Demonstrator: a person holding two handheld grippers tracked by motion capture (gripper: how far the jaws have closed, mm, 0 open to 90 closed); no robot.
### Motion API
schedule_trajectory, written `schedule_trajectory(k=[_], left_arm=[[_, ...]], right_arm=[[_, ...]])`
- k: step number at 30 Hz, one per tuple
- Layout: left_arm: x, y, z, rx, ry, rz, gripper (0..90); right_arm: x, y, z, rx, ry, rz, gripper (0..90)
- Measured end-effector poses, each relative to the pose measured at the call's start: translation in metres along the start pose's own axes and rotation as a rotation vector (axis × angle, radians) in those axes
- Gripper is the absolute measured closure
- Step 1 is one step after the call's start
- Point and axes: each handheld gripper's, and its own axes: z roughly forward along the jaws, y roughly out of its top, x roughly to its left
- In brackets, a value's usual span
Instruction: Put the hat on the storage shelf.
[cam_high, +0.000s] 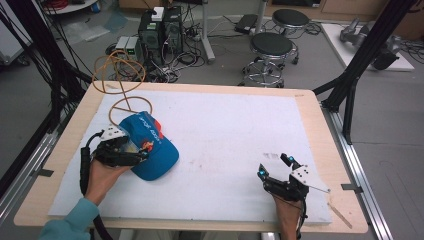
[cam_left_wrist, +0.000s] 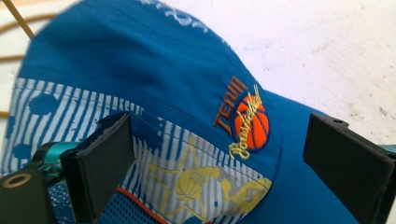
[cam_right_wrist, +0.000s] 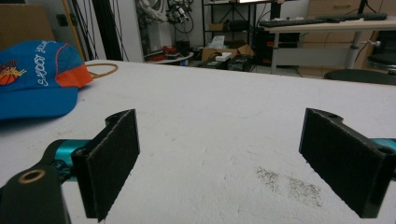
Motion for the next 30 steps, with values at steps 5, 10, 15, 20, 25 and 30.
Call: schedule_trajectory(k=[5, 10, 15, 20, 25, 30], left_arm=[[-0.002, -0.001, 0.005, 0.022, -0.020, -0.019, 10.1], [-0.002, -0.004, 0.009, 0.036, -0.050, -0.046, 18.1], [-0.003, -0.008, 0.014, 0.058, -0.065, -0.050, 27.6], [-0.003, -0.008, 0.014, 0.042, -0.069, -0.040, 47.4], [-0.005, -0.008, 0.012, 0.044, -0.078, -0.023, 63.5], [-0.006, -0.008, 0.011, 0.048, -0.094, -0.021, 79.2]], right_arm=[[0.000, 0.000, 0.000, 0.002, 0.000, 0.000, 11.2], [0.000, 0.000, 0.000, -0.001, 0.000, 0.000, 11.2], [0.000, 0.000, 0.000, 0.000, 0.000, -0.001, 11.2], [0.000, 0.000, 0.000, 0.002, -0.001, 0.004, 11.2], [0.000, 0.000, 0.000, 0.001, -0.001, 0.003, 11.2], [0.000, 0.000, 0.000, 0.000, -0.002, 0.002, 11.2]])
